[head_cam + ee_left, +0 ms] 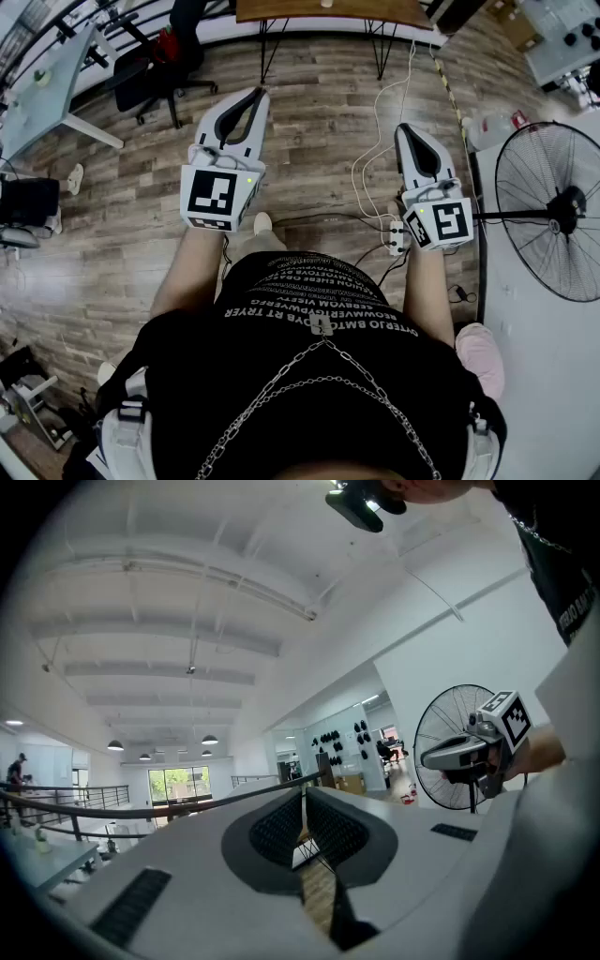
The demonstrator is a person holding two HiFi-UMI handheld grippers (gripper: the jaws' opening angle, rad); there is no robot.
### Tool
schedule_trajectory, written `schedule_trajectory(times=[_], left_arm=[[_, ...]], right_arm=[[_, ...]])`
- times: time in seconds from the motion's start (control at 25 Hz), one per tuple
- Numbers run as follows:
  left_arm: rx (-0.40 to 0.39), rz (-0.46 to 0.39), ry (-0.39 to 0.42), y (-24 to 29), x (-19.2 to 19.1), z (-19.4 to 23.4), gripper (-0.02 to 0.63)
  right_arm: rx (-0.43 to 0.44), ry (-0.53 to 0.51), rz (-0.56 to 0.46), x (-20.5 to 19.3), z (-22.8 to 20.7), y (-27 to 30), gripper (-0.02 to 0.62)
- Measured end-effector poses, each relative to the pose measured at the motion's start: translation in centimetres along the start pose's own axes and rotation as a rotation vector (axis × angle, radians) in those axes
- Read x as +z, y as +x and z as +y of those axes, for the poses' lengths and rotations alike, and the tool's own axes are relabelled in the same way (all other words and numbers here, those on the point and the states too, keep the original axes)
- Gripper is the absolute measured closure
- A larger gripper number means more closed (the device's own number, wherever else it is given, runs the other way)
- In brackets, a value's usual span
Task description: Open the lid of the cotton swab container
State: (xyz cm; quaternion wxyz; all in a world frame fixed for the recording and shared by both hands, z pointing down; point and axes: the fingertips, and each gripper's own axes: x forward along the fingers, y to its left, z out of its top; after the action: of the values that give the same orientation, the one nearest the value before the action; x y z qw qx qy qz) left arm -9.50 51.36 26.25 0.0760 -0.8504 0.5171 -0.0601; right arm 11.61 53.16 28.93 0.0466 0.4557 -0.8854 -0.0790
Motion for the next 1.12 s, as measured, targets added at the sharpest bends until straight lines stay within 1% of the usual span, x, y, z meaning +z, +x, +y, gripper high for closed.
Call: schedule_trajectory(times=[0.16,0.24,0.4,0.6,0.64,0.68,0.72,0.76,0.8,0.88,1.0,1.12], left_arm=[[0.015,0.023,-0.009,-1.6,-0.6,-2.9,0.571],[0.047,0.049,-0.006,-2.7,-1.1,-3.5,0.571],[0.119,0.070,-0.004,-4.5,-1.2,-2.8,0.569],[0.176,0.093,-0.010,-5.5,-1.9,-0.8,0.560],[0.178,0.097,-0.013,-5.3,-2.1,-0.5,0.524],[0.175,0.103,-0.015,-5.0,-2.4,-0.1,0.461],[0.169,0.107,-0.016,-4.6,-2.5,0.2,0.416],[0.163,0.108,-0.014,-4.2,-2.7,0.5,0.392],[0.157,0.107,-0.008,-3.7,-2.8,0.9,0.378],[0.141,0.105,0.002,-2.6,-3.3,1.5,0.365],[0.103,0.115,0.003,-0.5,-4.3,2.5,0.359],[0.079,0.121,0.005,2.0,-5.1,4.1,0.359]], right_arm=[[0.012,-0.001,-0.002,-0.5,-0.2,-2.7,0.578],[0.015,0.011,-0.010,-0.7,-0.3,-4.0,0.578],[0.014,0.041,-0.018,-1.3,-0.7,-5.5,0.578],[0.014,0.069,-0.016,-2.0,-1.6,-5.0,0.571],[0.014,0.074,-0.017,-2.2,-1.8,-4.7,0.556],[0.015,0.078,-0.016,-2.4,-2.0,-4.3,0.515],[0.015,0.081,-0.013,-2.7,-2.2,-3.8,0.475],[0.014,0.082,-0.008,-2.9,-2.4,-3.2,0.446],[0.011,0.082,-0.002,-3.2,-2.5,-2.6,0.428],[0.003,0.086,0.009,-3.8,-2.9,-1.3,0.414],[-0.003,0.107,0.020,-4.6,-3.1,1.0,0.396],[-0.010,0.100,0.026,-4.7,-3.7,3.5,0.385]])
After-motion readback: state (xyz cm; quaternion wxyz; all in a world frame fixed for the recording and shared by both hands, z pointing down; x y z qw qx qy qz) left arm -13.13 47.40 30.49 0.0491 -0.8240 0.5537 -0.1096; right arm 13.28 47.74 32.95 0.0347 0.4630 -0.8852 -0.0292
